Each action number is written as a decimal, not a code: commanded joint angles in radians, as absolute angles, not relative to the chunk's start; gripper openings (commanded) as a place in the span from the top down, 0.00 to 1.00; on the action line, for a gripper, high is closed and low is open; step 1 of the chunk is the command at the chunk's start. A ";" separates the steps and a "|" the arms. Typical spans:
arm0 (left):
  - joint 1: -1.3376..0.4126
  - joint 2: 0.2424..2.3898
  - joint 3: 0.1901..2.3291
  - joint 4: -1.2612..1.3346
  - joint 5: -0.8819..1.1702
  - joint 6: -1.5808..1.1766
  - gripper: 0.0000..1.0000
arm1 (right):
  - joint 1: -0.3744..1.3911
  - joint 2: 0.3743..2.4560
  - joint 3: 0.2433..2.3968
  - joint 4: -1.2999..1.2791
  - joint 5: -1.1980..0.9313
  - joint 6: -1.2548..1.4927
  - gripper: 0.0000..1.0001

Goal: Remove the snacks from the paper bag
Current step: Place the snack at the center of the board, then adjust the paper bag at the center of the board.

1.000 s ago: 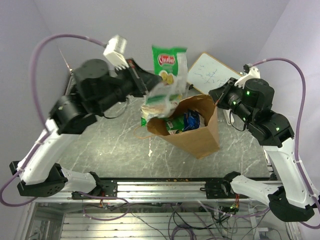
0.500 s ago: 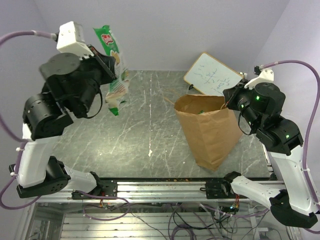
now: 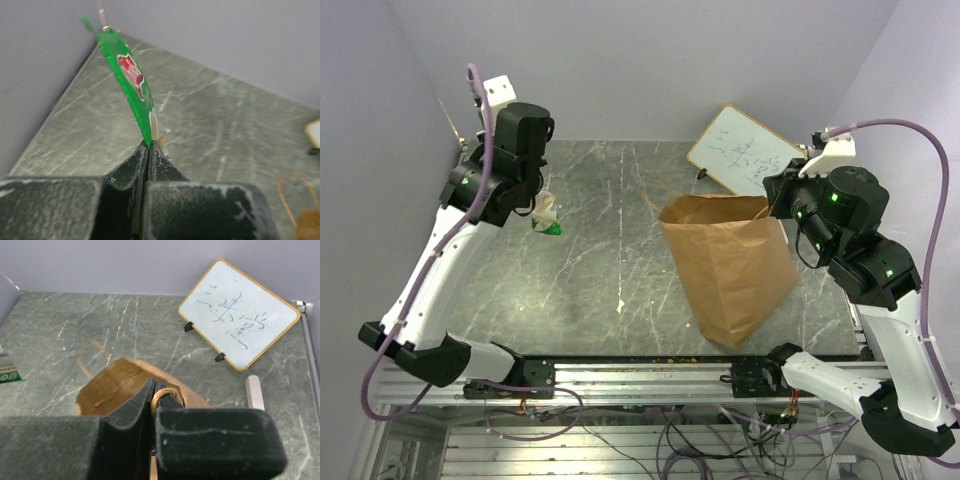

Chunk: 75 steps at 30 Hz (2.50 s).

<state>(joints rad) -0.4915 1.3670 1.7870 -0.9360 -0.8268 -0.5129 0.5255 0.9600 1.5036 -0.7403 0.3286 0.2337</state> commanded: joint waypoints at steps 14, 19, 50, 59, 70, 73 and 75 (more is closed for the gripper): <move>-0.196 1.468 1.581 -0.908 -0.936 -0.408 0.93 | 0.529 0.880 1.406 -0.453 0.402 0.082 1.00; -0.196 1.711 1.590 -0.770 -0.732 -0.420 0.93 | 0.529 0.879 1.408 -0.466 0.390 0.063 1.00; -0.428 1.288 1.175 -0.249 0.403 -0.908 0.01 | 0.529 1.035 1.610 -0.820 0.390 0.221 1.00; -0.435 1.516 1.247 -0.226 0.338 -1.062 0.12 | 0.529 0.982 1.566 -0.817 0.368 0.409 1.00; -0.542 1.575 1.224 -0.003 0.449 -1.187 0.88 | 0.529 1.001 1.626 -0.844 0.471 0.364 1.00; -0.592 1.543 1.210 0.013 0.440 -1.212 0.93 | 0.529 1.058 1.719 -0.908 0.591 0.276 1.00; -0.638 1.516 1.214 0.013 0.416 -1.223 0.93 | 0.529 1.089 1.765 -0.918 0.666 0.204 1.00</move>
